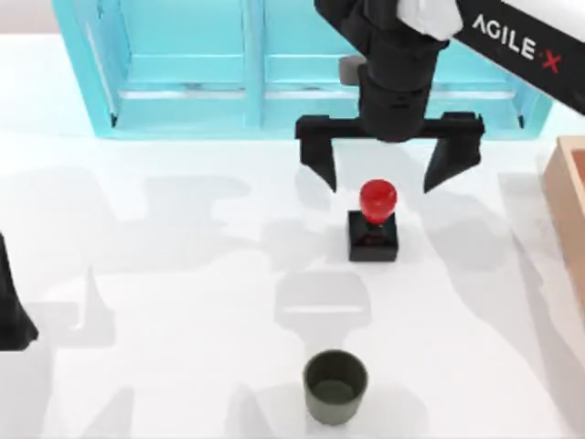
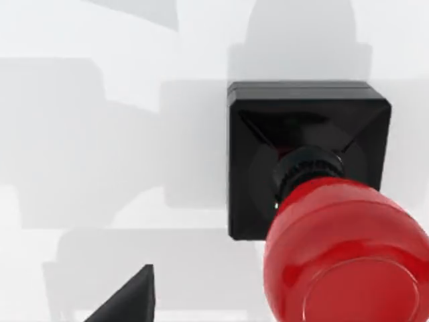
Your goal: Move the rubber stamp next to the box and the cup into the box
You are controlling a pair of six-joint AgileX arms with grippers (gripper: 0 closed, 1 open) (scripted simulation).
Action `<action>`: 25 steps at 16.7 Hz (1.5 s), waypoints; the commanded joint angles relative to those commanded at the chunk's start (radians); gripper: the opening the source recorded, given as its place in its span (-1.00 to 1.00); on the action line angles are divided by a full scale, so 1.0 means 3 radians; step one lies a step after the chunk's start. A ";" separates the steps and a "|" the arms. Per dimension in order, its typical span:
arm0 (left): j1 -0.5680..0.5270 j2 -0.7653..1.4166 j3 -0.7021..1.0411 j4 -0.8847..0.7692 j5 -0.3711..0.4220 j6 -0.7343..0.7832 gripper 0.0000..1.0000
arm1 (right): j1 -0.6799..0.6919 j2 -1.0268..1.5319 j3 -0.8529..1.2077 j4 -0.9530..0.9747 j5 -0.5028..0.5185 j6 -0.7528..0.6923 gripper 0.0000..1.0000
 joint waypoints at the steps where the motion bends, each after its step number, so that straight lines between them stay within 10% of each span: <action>1: 0.0000 0.0000 0.0000 0.0000 0.0000 0.0000 1.00 | 0.0002 -0.0005 -0.0128 0.0123 0.0000 0.0001 1.00; 11: 0.0000 0.0000 0.0000 0.0000 0.0000 0.0000 1.00 | 0.0014 -0.0013 -0.0752 0.0739 0.0000 0.0014 1.00; 25: 0.0000 0.0000 0.0000 0.0000 0.0000 0.0000 1.00 | 0.0014 -0.0013 -0.0752 0.0739 0.0000 0.0014 -1.00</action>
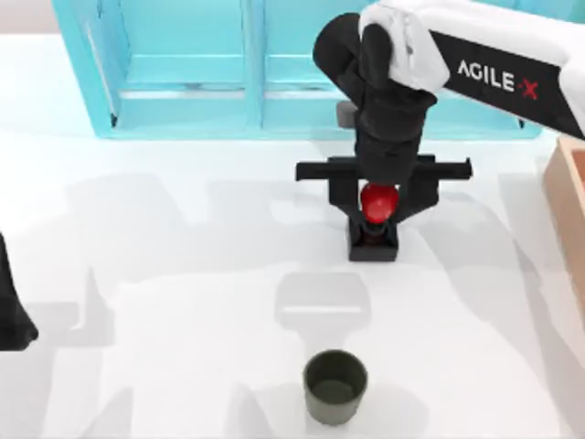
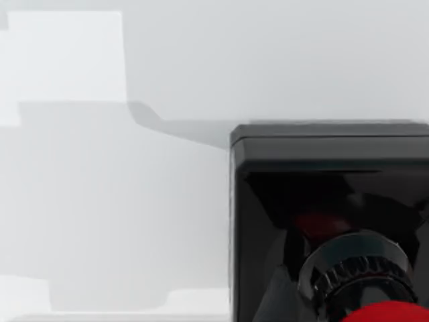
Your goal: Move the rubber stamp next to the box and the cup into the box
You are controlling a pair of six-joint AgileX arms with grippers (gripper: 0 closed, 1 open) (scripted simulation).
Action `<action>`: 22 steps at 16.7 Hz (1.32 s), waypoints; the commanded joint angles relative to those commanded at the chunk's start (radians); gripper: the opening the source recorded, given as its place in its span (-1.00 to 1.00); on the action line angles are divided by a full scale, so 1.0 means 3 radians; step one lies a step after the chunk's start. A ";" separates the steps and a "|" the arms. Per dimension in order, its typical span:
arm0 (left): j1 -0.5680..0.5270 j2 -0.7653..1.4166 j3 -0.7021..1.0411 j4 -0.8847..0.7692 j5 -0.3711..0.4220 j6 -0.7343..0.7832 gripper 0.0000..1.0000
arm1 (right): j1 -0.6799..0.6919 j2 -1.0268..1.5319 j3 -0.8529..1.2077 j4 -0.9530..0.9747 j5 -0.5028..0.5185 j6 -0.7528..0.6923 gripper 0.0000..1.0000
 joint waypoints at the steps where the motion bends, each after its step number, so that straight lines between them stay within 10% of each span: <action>1: 0.0000 0.0000 0.0000 0.0000 0.0000 0.0000 1.00 | 0.0000 0.0000 0.0000 0.0000 0.0000 0.0000 -1.00; 22: 0.0000 0.0000 0.0000 0.0000 0.0000 0.0000 1.00 | -0.0688 -0.0751 0.0070 -0.0823 -0.0007 -0.0684 -1.00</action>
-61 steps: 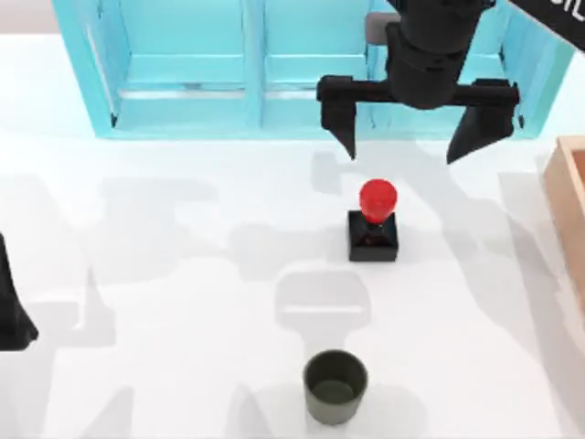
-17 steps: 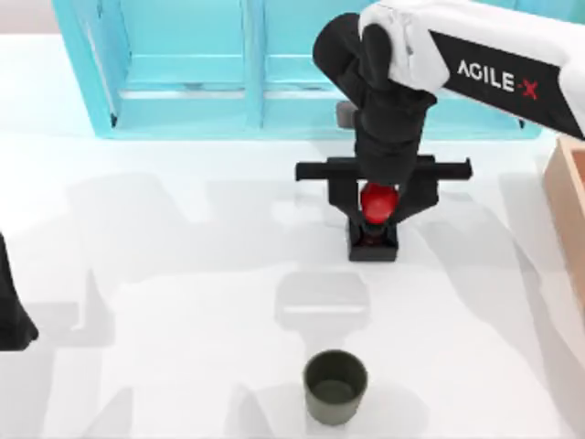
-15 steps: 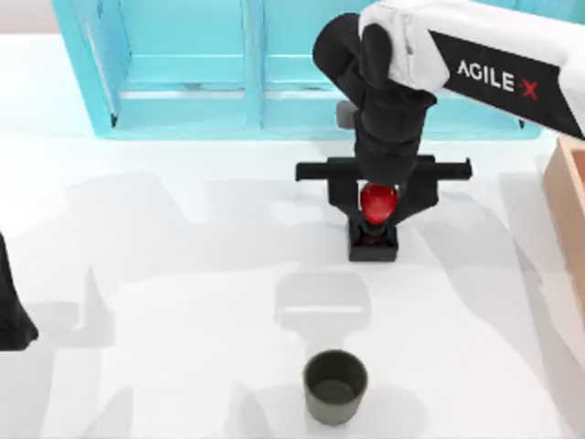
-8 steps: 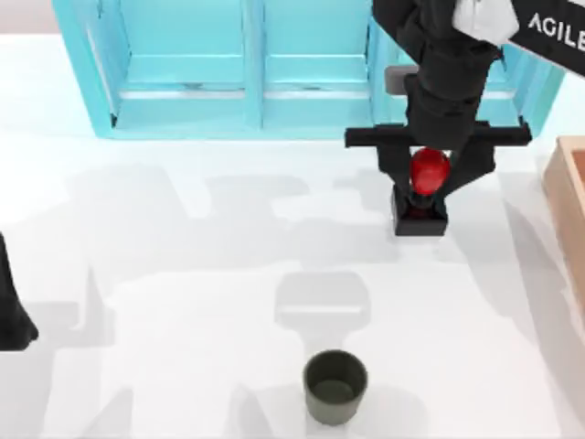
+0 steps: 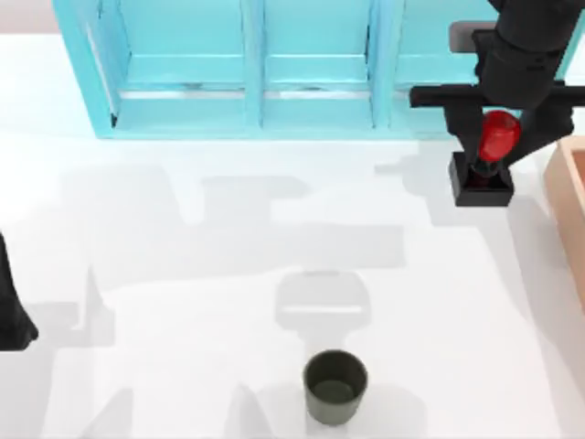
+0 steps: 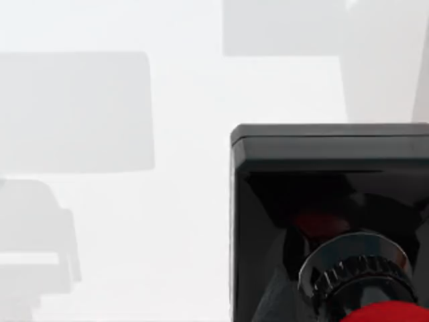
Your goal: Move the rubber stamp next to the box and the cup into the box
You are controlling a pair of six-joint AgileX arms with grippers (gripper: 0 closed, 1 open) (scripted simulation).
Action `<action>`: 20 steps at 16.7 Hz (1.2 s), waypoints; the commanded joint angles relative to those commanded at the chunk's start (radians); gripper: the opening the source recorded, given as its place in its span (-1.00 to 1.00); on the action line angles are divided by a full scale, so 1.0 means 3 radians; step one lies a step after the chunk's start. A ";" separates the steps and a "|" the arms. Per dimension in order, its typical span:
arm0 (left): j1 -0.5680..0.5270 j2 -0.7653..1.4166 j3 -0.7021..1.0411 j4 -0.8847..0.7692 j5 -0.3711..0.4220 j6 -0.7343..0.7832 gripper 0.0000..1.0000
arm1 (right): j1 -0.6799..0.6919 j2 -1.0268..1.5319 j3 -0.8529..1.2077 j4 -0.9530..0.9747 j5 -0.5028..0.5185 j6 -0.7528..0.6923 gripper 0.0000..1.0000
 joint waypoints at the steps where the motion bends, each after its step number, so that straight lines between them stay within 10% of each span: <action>1: 0.0000 0.0000 0.0000 0.0000 0.0000 0.0000 1.00 | 0.0014 0.0014 -0.0005 0.0008 0.0004 0.0008 -1.00; 20: 0.0000 0.0000 0.0000 0.0000 0.0000 0.0000 1.00 | 0.0384 -0.2111 -0.2372 0.0243 0.0006 0.0345 -1.00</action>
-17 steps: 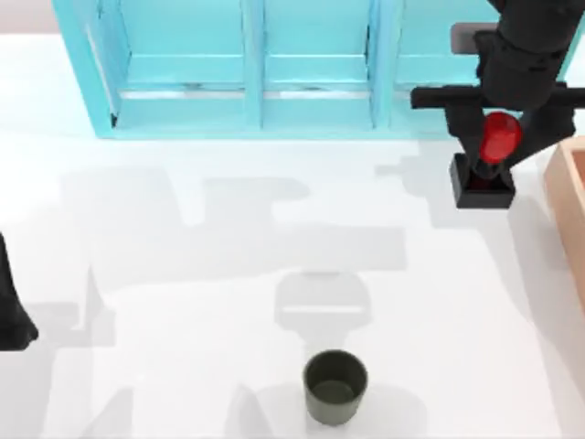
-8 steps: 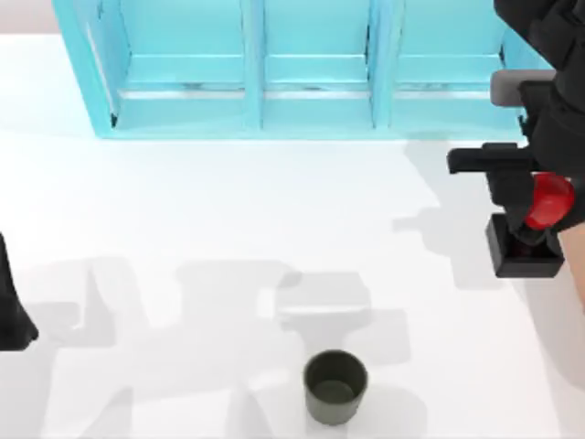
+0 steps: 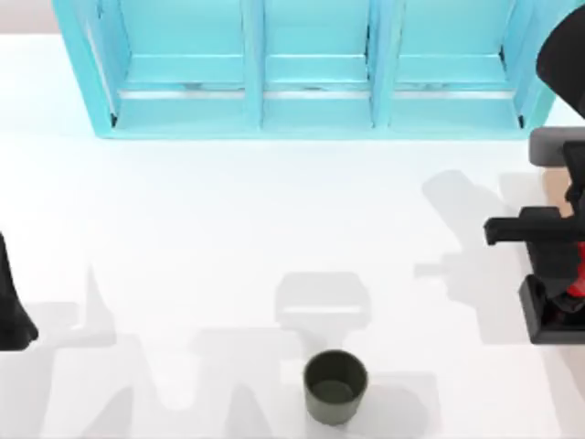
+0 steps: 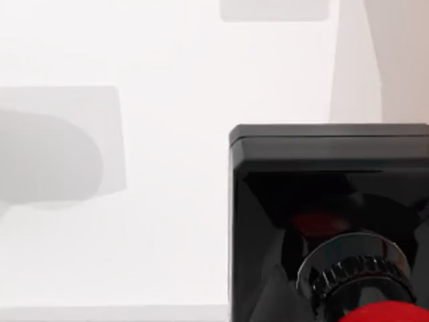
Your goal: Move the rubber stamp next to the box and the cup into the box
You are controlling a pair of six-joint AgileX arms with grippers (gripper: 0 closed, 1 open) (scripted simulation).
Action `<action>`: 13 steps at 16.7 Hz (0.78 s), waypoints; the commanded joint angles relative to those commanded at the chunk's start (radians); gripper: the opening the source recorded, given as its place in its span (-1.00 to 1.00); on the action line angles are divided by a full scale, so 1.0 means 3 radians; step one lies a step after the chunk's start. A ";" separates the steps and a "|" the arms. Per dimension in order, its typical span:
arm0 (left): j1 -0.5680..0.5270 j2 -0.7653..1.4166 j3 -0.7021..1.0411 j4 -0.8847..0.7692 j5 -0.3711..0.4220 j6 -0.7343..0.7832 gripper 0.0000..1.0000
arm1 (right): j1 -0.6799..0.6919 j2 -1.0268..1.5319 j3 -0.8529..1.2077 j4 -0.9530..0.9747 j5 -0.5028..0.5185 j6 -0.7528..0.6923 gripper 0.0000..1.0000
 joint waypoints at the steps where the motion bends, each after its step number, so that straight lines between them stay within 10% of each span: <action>1: 0.0000 0.0000 0.0000 0.0000 0.0000 0.0000 1.00 | 0.0000 0.0000 0.0000 0.0000 0.0000 0.0000 -1.00; 13: 0.0000 0.0000 0.0000 0.0000 0.0000 0.0000 1.00 | 0.0015 0.0085 -0.0740 0.0812 0.0000 0.0016 -1.00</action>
